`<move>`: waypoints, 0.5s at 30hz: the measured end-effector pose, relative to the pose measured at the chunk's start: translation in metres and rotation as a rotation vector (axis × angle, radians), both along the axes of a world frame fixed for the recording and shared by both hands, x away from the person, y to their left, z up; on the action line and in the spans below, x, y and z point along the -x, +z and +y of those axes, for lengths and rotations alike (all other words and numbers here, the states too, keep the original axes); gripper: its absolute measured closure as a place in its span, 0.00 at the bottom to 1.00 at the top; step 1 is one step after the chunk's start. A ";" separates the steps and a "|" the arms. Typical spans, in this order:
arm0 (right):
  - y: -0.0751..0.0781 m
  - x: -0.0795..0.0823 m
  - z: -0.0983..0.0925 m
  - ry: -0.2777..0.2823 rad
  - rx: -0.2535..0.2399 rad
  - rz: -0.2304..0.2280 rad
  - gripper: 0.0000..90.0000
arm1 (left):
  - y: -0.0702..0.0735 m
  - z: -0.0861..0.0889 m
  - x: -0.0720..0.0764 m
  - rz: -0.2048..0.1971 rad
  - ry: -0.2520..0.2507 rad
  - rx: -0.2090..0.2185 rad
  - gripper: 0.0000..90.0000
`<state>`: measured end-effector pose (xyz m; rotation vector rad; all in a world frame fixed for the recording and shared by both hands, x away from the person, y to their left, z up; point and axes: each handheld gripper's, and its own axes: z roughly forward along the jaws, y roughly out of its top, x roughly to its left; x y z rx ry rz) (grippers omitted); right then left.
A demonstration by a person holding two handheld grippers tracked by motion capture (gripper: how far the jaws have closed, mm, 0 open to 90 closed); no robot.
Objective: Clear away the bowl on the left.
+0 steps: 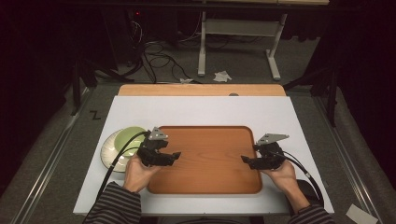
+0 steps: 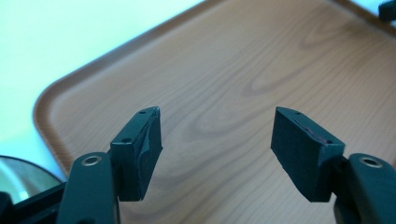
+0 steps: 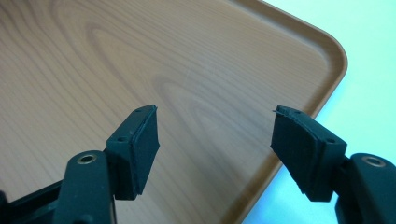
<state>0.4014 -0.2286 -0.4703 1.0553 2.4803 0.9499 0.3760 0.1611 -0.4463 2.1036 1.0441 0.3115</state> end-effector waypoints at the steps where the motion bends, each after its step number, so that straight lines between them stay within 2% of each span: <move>1: 0.000 0.000 0.000 0.000 0.000 0.000 0.37 | 0.000 0.000 0.000 0.000 0.000 0.000 0.38; 5: -0.001 -0.001 0.002 0.008 0.003 0.001 0.37 | 0.002 0.004 0.000 -0.001 0.015 -0.008 0.39; 10: 0.000 -0.005 0.004 0.016 -0.006 0.006 0.37 | 0.000 0.007 0.001 0.009 0.009 -0.041 0.38; 15: -0.001 -0.007 0.008 0.039 0.000 0.004 0.38 | 0.002 0.009 0.007 0.001 0.012 -0.067 0.38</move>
